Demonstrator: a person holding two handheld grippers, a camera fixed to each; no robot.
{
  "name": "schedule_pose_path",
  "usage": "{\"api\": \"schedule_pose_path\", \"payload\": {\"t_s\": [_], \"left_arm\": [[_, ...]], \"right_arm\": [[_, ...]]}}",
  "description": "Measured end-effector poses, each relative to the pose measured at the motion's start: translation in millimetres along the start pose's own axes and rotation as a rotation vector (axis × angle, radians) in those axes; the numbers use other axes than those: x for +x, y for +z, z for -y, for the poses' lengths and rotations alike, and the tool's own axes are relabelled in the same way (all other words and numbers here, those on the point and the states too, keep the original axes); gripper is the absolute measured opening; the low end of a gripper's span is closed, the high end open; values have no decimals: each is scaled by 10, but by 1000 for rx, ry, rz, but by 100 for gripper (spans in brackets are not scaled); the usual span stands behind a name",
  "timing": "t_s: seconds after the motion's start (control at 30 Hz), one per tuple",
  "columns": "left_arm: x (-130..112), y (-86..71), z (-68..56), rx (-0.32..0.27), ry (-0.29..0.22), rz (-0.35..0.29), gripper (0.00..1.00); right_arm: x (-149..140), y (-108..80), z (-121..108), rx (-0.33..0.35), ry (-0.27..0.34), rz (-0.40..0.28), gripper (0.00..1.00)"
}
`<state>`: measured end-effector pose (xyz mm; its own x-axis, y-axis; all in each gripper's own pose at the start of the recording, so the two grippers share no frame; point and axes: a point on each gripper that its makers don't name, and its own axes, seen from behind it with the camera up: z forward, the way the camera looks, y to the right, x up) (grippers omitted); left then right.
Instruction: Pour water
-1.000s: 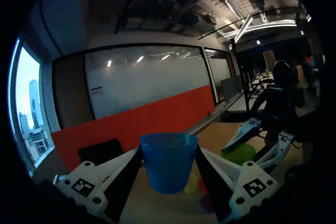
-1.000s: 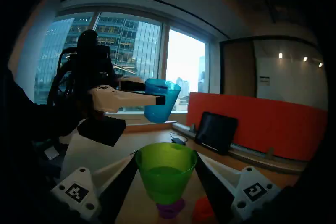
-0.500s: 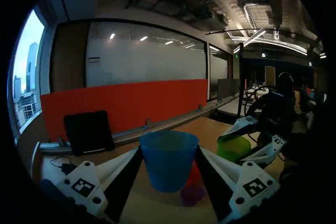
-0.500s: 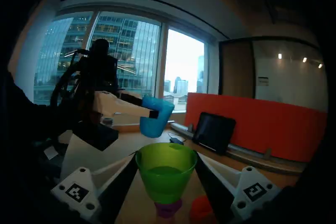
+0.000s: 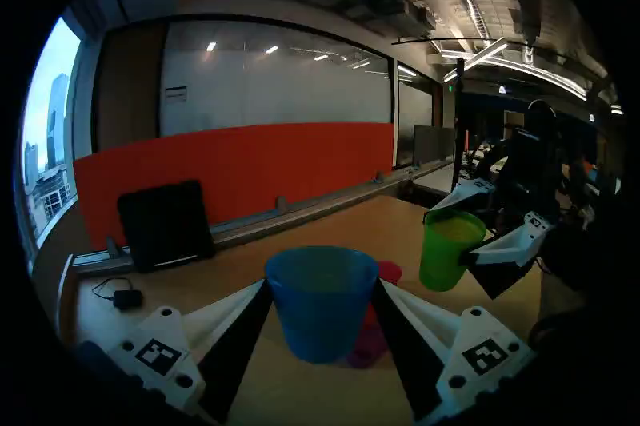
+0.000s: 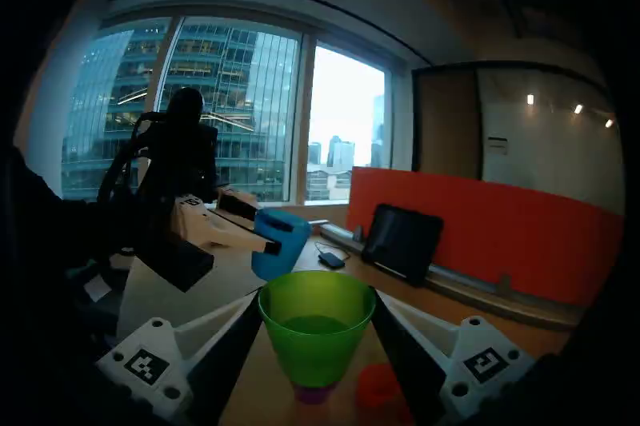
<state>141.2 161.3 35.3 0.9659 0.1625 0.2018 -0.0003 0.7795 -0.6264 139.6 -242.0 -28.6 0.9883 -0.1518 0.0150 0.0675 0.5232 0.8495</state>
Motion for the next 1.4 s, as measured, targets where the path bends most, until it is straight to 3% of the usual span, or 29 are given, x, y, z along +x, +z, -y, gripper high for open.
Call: {"api": "schedule_pose_path", "payload": {"t_s": [0.27, 0.47, 0.77, 1.4], "left_arm": [[-219, 16, -2, -12, 14, 50, 86], [-447, 76, -37, -24, 52, 115, 86], [-826, 135, -119, -50, 88, 205, 86], [-1553, 238, -228, -113, 136, 361, 86]], "right_arm": [[-134, -82, -70, -7, 8, 50, 93], [-287, -143, -133, -5, 10, 107, 93], [-687, -239, -230, -2, -7, 227, 93], [-1428, -270, -191, 53, -25, 447, 93]]}}
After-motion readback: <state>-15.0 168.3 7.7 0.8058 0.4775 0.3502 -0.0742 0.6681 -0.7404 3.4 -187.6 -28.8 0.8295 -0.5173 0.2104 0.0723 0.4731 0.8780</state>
